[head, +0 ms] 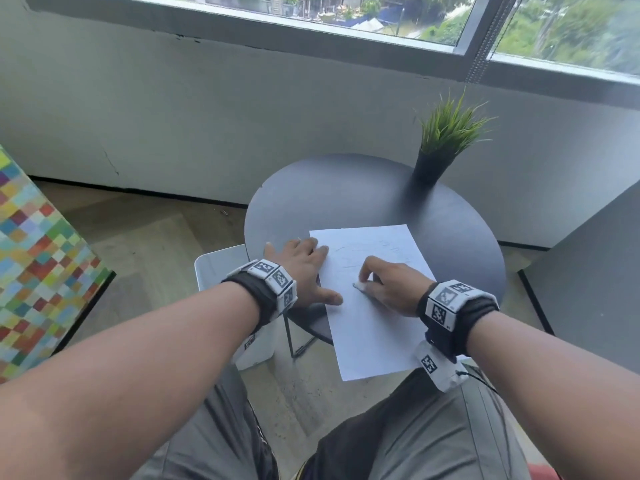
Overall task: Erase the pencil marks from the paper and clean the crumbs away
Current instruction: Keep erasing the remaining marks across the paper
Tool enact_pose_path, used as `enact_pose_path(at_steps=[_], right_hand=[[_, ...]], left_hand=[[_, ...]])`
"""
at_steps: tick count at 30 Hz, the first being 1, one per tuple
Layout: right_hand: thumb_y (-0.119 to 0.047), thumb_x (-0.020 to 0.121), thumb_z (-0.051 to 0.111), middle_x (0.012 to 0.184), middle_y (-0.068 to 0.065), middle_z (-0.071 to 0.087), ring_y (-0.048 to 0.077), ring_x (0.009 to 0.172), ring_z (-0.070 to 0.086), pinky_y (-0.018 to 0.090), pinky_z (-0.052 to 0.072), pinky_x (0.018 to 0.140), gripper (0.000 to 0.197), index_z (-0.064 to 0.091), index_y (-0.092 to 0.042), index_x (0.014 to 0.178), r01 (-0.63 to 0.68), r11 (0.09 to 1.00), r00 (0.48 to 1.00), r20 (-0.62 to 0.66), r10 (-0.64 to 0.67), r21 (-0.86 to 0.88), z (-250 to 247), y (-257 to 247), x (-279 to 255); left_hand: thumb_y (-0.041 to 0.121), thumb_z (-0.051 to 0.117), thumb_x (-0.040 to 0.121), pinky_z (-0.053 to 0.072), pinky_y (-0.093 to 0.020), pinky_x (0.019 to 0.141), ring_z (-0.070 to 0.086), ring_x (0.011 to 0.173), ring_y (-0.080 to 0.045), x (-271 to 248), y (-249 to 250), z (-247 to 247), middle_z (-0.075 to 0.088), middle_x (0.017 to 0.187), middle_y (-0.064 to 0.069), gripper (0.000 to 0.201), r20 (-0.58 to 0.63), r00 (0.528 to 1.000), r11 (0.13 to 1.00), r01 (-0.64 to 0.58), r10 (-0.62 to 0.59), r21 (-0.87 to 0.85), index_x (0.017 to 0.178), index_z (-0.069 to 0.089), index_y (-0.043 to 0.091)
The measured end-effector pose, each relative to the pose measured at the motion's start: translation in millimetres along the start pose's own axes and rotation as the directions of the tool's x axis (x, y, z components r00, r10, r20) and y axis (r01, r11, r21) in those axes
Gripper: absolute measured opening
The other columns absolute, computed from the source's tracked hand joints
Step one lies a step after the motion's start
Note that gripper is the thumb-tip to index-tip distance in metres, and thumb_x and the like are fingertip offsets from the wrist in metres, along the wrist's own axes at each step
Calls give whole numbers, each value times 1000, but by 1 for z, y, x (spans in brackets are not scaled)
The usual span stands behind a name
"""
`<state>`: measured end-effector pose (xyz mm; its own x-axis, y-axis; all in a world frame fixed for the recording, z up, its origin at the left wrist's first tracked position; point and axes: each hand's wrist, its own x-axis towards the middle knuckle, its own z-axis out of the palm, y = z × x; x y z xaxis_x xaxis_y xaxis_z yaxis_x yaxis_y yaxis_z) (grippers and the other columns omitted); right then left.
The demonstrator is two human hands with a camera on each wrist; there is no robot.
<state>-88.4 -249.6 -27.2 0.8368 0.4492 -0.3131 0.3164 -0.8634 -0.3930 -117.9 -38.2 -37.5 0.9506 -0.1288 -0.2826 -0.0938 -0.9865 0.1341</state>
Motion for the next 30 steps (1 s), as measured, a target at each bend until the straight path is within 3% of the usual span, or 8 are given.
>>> enact_pose_path(at_steps=[3,5,10,17,19,22,27,30], right_hand=[[-46,96,49,84,-6,62,21,84,58,32,40,70,22,49,-26,102,2,1000,999,43,-2,-18,0,0,-1],[-48,96,49,86,-8,61,20,85,57,32,41,71,22,48,-26,102,-4,999,996,84,7,-39,0,-1,-1],[-41,94,54,108,4,62,24,95,56,33,43,79,23,52,-23,107,-31,997,998,47,34,-68,-8,-10,10],[-30,94,53,114,11,63,30,106,58,32,43,82,24,52,-13,112,-135,991,988,-84,132,-25,-4,-29,37],[-29,93,53,112,8,64,27,102,58,31,42,79,22,55,-16,109,-51,996,998,-31,49,-73,0,-33,33],[-31,93,56,110,3,62,22,96,55,29,40,77,23,60,-16,110,81,982,991,123,-60,-171,1,-38,29],[-29,93,55,115,12,63,30,107,58,29,41,77,23,56,-12,110,-129,982,990,-71,120,-138,-9,-33,49],[-27,94,52,110,15,62,32,105,58,30,39,75,23,52,-9,110,-110,983,992,-78,99,-148,-2,-39,49]], left_hand=[[97,47,58,17,-69,111,-1,153,-24,7,-2,3,-11,166,11,130,82,996,999,37,-38,7,157,-2,29],[99,47,53,17,-72,109,-4,152,-28,10,-1,2,-16,165,12,137,135,990,999,26,-29,24,157,-7,30],[98,51,50,20,-74,107,-8,151,-34,3,10,0,-16,165,14,141,192,981,998,8,-21,70,157,-12,29],[98,53,47,19,-76,106,-9,151,-35,-5,17,5,-16,165,13,143,203,979,998,-10,-3,65,156,-10,31],[99,53,42,20,-77,106,-9,151,-36,-2,17,5,-15,165,12,147,205,979,998,-11,-2,60,156,-9,31],[105,41,21,21,-71,110,-8,149,-41,11,14,11,-12,166,7,161,206,978,998,-31,19,52,156,-7,32],[107,35,20,21,-66,113,-5,146,-43,19,9,20,-13,165,5,163,188,981,995,-52,36,82,156,-10,28],[108,32,18,20,-67,112,-5,146,-44,19,8,21,-14,166,4,165,175,983,995,-67,54,68,156,-9,28]])
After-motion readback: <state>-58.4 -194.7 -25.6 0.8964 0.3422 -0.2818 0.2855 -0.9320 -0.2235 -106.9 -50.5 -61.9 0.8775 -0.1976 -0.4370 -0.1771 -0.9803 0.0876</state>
